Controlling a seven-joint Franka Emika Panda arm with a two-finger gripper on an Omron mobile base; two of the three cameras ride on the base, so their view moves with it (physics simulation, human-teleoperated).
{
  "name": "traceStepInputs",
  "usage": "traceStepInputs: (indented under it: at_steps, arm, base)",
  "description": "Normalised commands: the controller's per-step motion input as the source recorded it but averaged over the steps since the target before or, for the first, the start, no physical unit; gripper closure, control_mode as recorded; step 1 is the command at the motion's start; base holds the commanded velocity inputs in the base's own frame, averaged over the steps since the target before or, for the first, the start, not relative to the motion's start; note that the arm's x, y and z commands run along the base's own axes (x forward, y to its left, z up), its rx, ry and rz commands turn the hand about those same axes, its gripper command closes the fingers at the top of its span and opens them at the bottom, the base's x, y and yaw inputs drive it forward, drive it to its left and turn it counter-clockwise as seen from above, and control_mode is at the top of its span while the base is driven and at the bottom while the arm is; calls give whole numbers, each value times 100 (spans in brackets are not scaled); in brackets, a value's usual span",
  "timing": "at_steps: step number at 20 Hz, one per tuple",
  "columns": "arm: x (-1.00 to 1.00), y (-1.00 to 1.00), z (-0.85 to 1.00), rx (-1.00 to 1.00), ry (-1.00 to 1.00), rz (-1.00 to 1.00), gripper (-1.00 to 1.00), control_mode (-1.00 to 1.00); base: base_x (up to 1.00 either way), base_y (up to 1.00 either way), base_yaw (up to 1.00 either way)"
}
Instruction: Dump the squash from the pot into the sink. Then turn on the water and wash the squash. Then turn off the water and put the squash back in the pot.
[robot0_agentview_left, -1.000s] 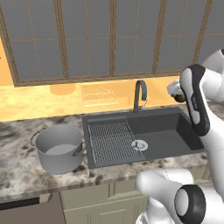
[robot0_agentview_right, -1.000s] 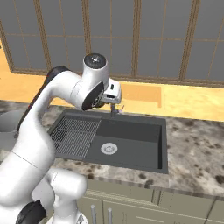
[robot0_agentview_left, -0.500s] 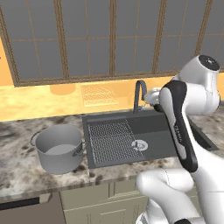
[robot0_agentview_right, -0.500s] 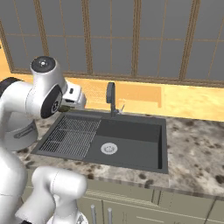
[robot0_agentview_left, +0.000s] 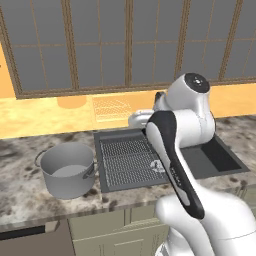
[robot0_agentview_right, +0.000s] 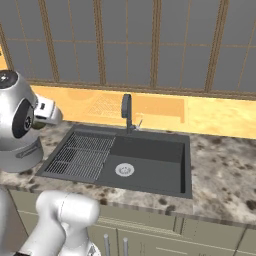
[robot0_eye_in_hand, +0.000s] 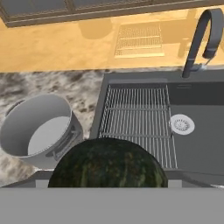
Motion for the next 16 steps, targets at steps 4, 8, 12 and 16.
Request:
traceStepInputs:
  at_steps: [4, 8, 12, 16]
  arm:
    - [4, 96, 0, 0, 1, 5, 100, -100]
    - [12, 87, 0, 0, 5, 1, 100, -100]
    - [15, 73, 0, 0, 9, 0, 100, -100]
    - [22, 58, 0, 0, 14, 0, 100, -100]
  base:
    - [0, 0, 0]
    - [0, 0, 0]
    - [0, 0, 0]
    - [0, 0, 0]
